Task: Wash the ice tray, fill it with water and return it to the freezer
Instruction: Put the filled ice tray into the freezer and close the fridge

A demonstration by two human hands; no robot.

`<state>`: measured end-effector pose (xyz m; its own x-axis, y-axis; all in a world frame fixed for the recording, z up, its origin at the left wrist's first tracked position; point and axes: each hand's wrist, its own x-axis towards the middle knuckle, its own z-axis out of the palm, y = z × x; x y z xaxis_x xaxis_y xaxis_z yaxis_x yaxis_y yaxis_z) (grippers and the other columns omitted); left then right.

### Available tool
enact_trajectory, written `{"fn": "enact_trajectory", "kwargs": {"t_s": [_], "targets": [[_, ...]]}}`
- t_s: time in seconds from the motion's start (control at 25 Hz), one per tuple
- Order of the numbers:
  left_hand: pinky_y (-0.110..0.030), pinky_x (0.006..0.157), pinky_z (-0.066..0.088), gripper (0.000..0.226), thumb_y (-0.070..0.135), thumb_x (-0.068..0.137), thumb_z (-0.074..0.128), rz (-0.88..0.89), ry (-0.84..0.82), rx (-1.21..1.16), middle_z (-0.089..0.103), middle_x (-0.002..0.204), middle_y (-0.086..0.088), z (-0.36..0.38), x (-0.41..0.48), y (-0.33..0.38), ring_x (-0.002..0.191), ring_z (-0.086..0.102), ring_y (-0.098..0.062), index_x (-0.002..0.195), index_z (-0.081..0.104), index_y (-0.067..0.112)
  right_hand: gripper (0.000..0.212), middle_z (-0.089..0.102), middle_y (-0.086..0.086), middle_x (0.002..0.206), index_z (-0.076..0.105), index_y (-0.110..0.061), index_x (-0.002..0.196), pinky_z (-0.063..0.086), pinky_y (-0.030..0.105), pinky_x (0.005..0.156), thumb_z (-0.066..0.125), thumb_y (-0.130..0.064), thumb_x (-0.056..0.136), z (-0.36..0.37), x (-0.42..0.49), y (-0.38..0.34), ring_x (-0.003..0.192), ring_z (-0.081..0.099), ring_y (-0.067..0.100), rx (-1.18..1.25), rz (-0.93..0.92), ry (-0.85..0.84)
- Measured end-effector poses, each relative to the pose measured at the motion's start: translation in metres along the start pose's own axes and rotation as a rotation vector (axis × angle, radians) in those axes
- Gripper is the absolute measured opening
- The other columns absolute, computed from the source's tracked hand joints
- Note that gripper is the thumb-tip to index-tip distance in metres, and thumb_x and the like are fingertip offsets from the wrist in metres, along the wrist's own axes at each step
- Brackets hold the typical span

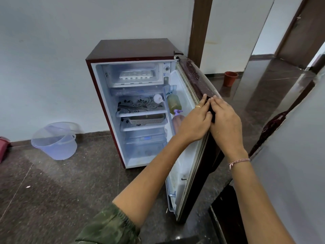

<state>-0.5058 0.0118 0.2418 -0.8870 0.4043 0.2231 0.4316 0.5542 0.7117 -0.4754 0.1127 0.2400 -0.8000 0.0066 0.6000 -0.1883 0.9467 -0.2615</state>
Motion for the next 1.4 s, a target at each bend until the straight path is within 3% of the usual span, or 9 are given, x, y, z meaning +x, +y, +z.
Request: {"fn": "enact_trajectory", "kwargs": {"t_s": [0.24,0.36,0.48,0.64,0.88,0.96,1.2,1.32,1.4], "targets": [[-0.041,0.116,0.022,0.053,0.036,0.096,0.023,-0.121,-0.102,0.080,0.019,0.158,-0.001,-0.051,-0.007,-0.002,0.143,0.024,-0.019,0.147,0.029,0.025,0.043,0.051,0.009,0.139,0.048,-0.004,0.135,0.028,0.018,0.107,0.045,-0.012,0.093,0.011,-0.003,-0.035,0.130,0.045,0.017,0.348,0.012,0.035],[-0.036,0.111,0.030,0.048,0.023,0.097,0.027,-0.182,-0.095,0.136,0.035,0.152,-0.006,-0.074,-0.017,-0.007,0.136,0.036,-0.024,0.143,0.038,0.017,0.044,0.055,0.012,0.134,0.051,-0.001,0.131,0.025,0.013,0.108,0.038,-0.012,0.091,0.025,-0.005,-0.060,0.127,0.046,0.017,0.471,-0.013,0.069],[-0.037,0.090,0.043,0.035,0.015,0.094,0.031,-0.229,-0.027,0.179,0.062,0.121,-0.013,-0.097,-0.025,-0.018,0.110,0.055,-0.029,0.114,0.059,0.010,0.043,0.054,0.013,0.134,0.049,0.002,0.133,0.026,0.017,0.111,0.035,-0.009,0.093,0.041,-0.003,-0.085,0.126,0.043,0.013,0.602,-0.011,0.072],[-0.032,0.063,0.036,0.035,0.023,0.096,0.029,-0.315,0.112,0.319,0.063,0.085,-0.008,-0.120,-0.029,-0.042,0.084,0.059,-0.027,0.078,0.057,0.010,0.044,0.048,0.010,0.139,0.043,-0.001,0.138,0.029,0.027,0.114,0.036,0.000,0.094,0.069,0.004,-0.121,0.132,0.041,0.015,0.835,0.010,0.071],[-0.041,0.081,0.045,0.052,0.040,0.097,0.032,-0.345,0.434,0.651,0.054,0.128,-0.013,-0.116,-0.048,-0.087,0.111,0.054,-0.031,0.140,0.039,0.010,0.046,0.035,0.012,0.144,0.031,-0.005,0.144,0.027,0.033,0.113,0.040,-0.013,0.099,0.129,-0.010,-0.130,0.133,0.033,0.022,0.576,0.031,0.056],[-0.041,0.074,0.048,0.052,0.042,0.096,0.034,-0.296,0.574,0.692,0.059,0.119,-0.012,-0.122,-0.049,-0.108,0.102,0.058,-0.031,0.135,0.047,0.011,0.045,0.042,0.012,0.132,0.036,-0.006,0.140,0.032,0.029,0.101,0.042,-0.023,0.099,0.147,-0.021,-0.128,0.122,0.040,0.024,0.482,0.134,-0.083],[-0.038,0.065,0.051,0.043,0.038,0.093,0.039,-0.222,0.800,0.654,0.064,0.102,-0.010,-0.146,-0.038,-0.154,0.089,0.061,-0.028,0.117,0.064,0.012,0.033,0.064,-0.001,0.093,0.048,-0.018,0.108,0.043,0.014,0.068,0.058,-0.043,0.089,0.175,-0.012,-0.139,0.087,0.064,0.017,0.974,0.323,-0.384],[-0.041,0.076,0.051,0.043,0.037,0.094,0.037,-0.206,0.865,0.559,0.060,0.112,-0.013,-0.160,-0.034,-0.176,0.100,0.058,-0.029,0.119,0.062,0.012,0.035,0.065,0.001,0.088,0.047,-0.014,0.105,0.045,0.014,0.067,0.064,-0.038,0.086,0.190,-0.001,-0.154,0.075,0.063,0.010,1.048,0.339,-0.444],[-0.047,0.099,0.044,0.047,0.038,0.097,0.034,-0.288,0.894,0.553,0.050,0.132,-0.015,-0.161,-0.034,-0.190,0.124,0.047,-0.030,0.131,0.051,0.012,0.032,0.065,0.000,0.088,0.049,-0.015,0.104,0.047,0.016,0.070,0.068,-0.030,0.084,0.203,0.008,-0.164,0.073,0.061,0.006,1.096,0.341,-0.506]]}}
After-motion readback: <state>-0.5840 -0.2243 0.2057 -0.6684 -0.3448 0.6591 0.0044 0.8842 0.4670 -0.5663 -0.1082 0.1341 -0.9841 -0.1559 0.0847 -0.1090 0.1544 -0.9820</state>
